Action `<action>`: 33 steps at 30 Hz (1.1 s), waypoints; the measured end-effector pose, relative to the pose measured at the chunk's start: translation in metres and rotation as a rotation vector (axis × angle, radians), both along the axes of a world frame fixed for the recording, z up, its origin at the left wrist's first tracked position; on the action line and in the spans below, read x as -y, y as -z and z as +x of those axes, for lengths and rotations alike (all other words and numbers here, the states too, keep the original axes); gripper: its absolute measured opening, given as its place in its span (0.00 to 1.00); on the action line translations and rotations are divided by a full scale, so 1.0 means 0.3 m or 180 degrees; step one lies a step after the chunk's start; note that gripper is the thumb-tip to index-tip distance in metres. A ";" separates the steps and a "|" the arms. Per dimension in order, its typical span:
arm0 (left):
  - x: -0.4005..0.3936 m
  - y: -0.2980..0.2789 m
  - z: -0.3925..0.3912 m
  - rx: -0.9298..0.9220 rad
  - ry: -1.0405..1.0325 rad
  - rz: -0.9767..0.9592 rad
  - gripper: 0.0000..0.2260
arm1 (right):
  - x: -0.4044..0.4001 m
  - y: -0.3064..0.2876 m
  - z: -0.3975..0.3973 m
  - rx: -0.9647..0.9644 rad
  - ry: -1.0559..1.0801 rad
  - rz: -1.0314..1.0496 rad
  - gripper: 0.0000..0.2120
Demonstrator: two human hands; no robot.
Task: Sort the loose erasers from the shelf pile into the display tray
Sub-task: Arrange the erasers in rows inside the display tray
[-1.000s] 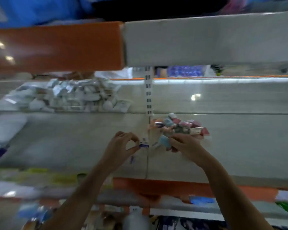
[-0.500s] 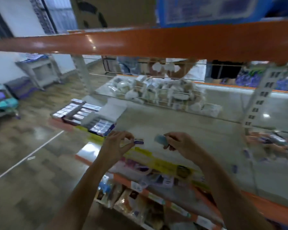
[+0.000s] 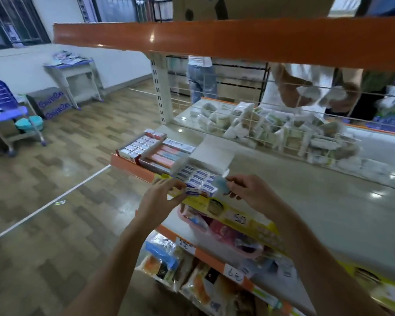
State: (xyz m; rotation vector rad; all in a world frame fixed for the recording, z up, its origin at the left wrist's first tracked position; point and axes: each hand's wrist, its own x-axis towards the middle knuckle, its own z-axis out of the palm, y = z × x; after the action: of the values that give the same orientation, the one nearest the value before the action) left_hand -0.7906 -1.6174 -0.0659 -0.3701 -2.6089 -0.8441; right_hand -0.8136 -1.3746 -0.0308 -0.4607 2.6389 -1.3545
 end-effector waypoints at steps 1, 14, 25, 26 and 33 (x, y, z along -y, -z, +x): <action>0.029 0.001 -0.024 -0.0016 -0.0008 0.0011 0.07 | 0.032 -0.003 -0.028 0.0012 0.0032 -0.0051 0.07; 0.376 -0.056 -0.424 -0.0250 0.0157 -0.0109 0.08 | 0.389 -0.062 -0.423 -0.0234 0.0171 0.0135 0.10; 0.601 -0.045 -0.637 -0.0129 0.0311 0.0082 0.09 | 0.654 -0.039 -0.514 0.0170 -0.0122 0.0876 0.08; 0.616 -0.042 -0.656 -0.0088 0.0422 0.0071 0.09 | 0.681 -0.032 -0.514 0.0226 -0.0087 0.0947 0.07; 0.682 -0.034 -0.787 0.0082 0.1199 0.0019 0.09 | 0.814 -0.003 -0.502 0.0468 0.0421 0.1284 0.09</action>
State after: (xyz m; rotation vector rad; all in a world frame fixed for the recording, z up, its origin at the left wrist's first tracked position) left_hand -1.0266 -1.8219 -0.0557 -0.8736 -2.5981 -0.9778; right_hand -0.9642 -1.6189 -0.0299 -0.1304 2.7549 -0.8096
